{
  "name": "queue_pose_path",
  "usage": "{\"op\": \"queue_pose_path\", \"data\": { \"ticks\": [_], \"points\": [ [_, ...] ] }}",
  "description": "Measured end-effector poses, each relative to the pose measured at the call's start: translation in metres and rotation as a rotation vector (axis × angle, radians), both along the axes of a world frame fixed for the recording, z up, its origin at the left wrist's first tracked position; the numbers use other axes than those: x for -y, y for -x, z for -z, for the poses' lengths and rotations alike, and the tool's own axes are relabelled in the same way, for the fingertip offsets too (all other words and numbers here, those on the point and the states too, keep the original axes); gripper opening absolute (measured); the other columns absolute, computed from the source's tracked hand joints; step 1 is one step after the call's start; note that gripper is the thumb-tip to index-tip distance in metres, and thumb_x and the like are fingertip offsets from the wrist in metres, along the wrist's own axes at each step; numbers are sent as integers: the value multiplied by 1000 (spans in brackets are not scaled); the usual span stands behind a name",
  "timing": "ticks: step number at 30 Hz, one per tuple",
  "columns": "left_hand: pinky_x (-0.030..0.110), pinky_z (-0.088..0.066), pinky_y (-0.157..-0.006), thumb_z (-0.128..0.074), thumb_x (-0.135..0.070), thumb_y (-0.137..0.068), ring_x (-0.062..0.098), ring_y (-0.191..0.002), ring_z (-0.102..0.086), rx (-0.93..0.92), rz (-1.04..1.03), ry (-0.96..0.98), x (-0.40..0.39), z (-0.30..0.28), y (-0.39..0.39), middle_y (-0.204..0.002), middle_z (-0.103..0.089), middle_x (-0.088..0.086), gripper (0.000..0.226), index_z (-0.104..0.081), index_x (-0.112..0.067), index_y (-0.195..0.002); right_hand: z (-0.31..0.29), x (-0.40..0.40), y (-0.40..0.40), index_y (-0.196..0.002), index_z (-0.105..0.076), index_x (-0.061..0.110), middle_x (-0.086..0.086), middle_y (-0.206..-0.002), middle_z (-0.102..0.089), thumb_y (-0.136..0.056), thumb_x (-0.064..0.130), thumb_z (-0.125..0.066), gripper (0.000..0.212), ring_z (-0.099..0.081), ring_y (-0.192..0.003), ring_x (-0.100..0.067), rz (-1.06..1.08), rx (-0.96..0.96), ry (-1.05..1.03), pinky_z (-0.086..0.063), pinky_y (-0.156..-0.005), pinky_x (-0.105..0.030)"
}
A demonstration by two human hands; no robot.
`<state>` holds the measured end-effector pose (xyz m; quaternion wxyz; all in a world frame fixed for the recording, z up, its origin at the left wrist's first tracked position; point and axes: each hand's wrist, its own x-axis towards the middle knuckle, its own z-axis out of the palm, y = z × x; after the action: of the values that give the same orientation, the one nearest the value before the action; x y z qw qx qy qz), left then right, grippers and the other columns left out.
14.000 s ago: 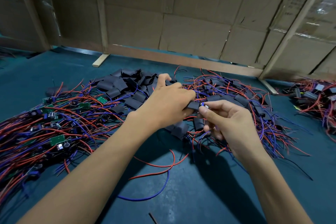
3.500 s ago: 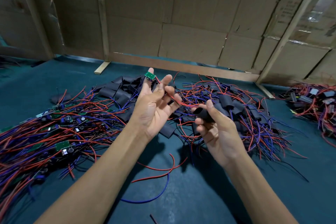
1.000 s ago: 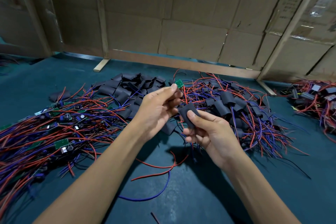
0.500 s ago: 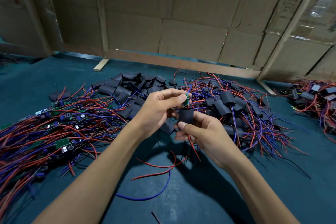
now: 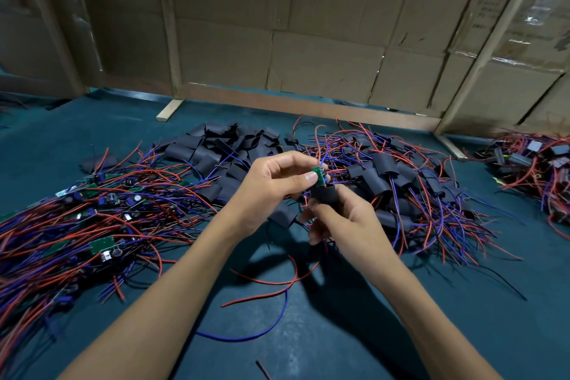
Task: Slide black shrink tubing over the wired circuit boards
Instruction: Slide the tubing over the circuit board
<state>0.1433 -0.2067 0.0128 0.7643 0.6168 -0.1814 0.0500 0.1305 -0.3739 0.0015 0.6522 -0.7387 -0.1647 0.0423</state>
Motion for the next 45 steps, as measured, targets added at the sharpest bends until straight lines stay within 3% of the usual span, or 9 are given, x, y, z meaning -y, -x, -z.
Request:
{"op": "queue_pose_path", "data": {
  "ticks": [8, 15, 20, 26, 29, 33, 37, 41, 45],
  "points": [
    [38, -52, -87, -71, -12, -83, 23, -93, -65, 9, 16, -45, 2, 2, 2, -100, -72, 12, 17, -75, -16, -99, 1, -2, 4, -86, -61, 20, 7, -65, -55, -78, 61, -64, 41, -48, -61, -13, 138, 126, 187, -55, -66, -55],
    [49, -52, -79, -69, -14, -85, 24, -91, -65, -11, 31, -87, 10, 1, 7, -99, -72, 11, 19, -72, -9, -103, 0, 3, 0, -66, -58, 33, 0, -55, -43, -69, 66, -70, 35, -41, -56, -16, 194, 155, 267, -36, -56, -35],
    [30, -57, -82, -68, -11, -86, 16, -93, -69, 1, 51, -64, 14, -2, 11, -101, -75, 5, 17, -74, -18, -100, 1, 4, -1, -72, -57, 25, -14, -57, -53, -63, 70, -70, 47, -41, -53, -13, 203, 162, 333, -34, -54, -33],
    [25, -53, -74, -66, -10, -85, 17, -87, -64, 24, 87, -158, 15, -3, 12, -96, -71, 8, 18, -69, -7, -102, -2, 3, 2, -74, -65, 34, 6, -58, -52, -63, 57, -65, 25, -46, -57, -9, 186, 146, 249, -45, -53, -38],
    [27, -55, -72, -62, -7, -86, 21, -86, -63, 27, 86, -145, 16, -5, 15, -94, -70, 7, 12, -70, -5, -95, -2, 2, 3, -75, -64, 23, -9, -59, -53, -65, 57, -67, 35, -47, -57, -15, 190, 123, 226, -45, -55, -45],
    [33, -53, -85, -68, -9, -90, 17, -93, -66, 185, -9, -250, 16, -7, 14, -95, -71, 9, 11, -76, -2, -87, -3, 5, 3, -80, -62, 8, -16, -58, -55, -68, 48, -69, 42, -46, -51, -16, 190, 120, 218, -37, -51, -31],
    [27, -50, -72, -73, -1, -85, 24, -86, -60, 0, 98, -99, 20, -10, 13, -89, -67, 12, 7, -72, -6, -80, -3, 7, 4, -77, -64, 22, 10, -62, -55, -78, 20, -76, 12, -44, -61, -7, 182, 164, 207, -40, -58, -26],
    [32, -42, -71, -74, -3, -80, 20, -79, -59, -219, 258, 134, 17, -14, 13, -89, -66, 7, 15, -68, -13, -90, -15, -3, 11, -69, -61, 16, 10, -60, -52, -87, 6, -75, 24, -42, -57, -6, 100, 135, 30, -39, -55, -22],
    [29, -34, -68, -70, -40, -85, 13, -74, -55, -322, 157, 401, -5, -24, 6, -85, -68, -2, 19, -74, -24, -93, -66, -18, 20, -60, -49, 25, 12, -52, -35, -86, 45, -75, 42, -27, -45, -7, 49, 115, -203, -26, -42, -19]
  ]
}}
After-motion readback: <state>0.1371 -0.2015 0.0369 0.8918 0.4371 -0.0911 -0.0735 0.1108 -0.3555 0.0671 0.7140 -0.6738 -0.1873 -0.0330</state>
